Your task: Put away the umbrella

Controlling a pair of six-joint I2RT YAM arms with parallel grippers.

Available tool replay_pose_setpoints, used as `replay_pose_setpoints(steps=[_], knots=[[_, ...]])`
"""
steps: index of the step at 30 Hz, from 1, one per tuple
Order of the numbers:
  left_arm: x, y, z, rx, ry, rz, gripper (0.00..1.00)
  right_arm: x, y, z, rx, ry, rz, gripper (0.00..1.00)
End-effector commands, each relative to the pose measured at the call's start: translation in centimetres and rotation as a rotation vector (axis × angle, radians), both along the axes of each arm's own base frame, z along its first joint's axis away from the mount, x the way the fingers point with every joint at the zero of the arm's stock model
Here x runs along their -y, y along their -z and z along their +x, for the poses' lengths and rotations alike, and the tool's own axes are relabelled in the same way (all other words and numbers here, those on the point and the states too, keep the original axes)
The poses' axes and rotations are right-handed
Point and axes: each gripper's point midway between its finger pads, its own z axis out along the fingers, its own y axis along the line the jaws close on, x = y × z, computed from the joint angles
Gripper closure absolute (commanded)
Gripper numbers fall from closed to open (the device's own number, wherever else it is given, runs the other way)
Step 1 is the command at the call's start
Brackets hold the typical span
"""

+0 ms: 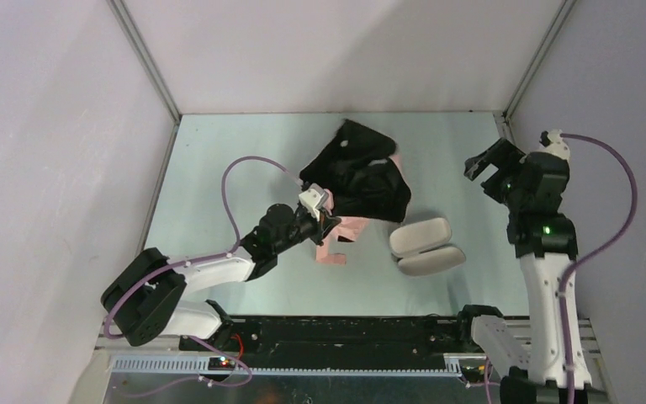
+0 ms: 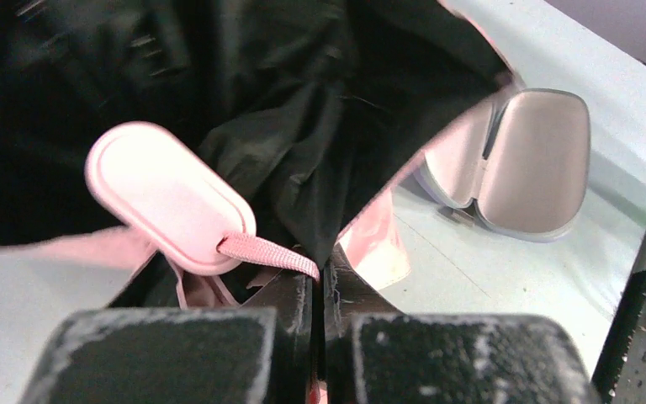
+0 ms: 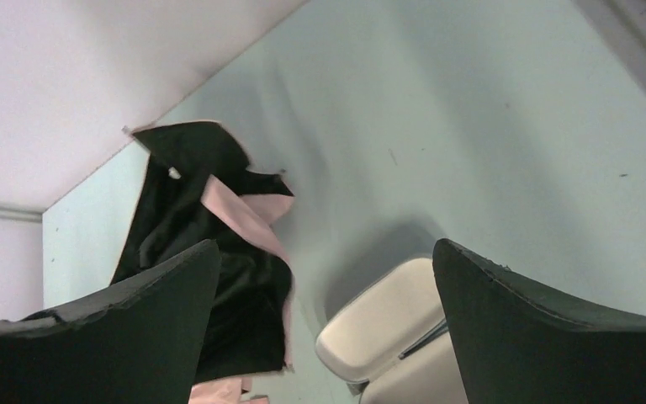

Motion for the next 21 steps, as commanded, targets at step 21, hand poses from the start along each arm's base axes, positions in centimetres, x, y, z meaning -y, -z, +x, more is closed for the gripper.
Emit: replay_pose_setpoints(steps=[21], knots=[[-1.4, -0.6, -1.4, -0.378, 0.091, -0.568, 1.00, -22.1, 16.4, 10.3, -0.238, -0.863, 0.139, 0.03]])
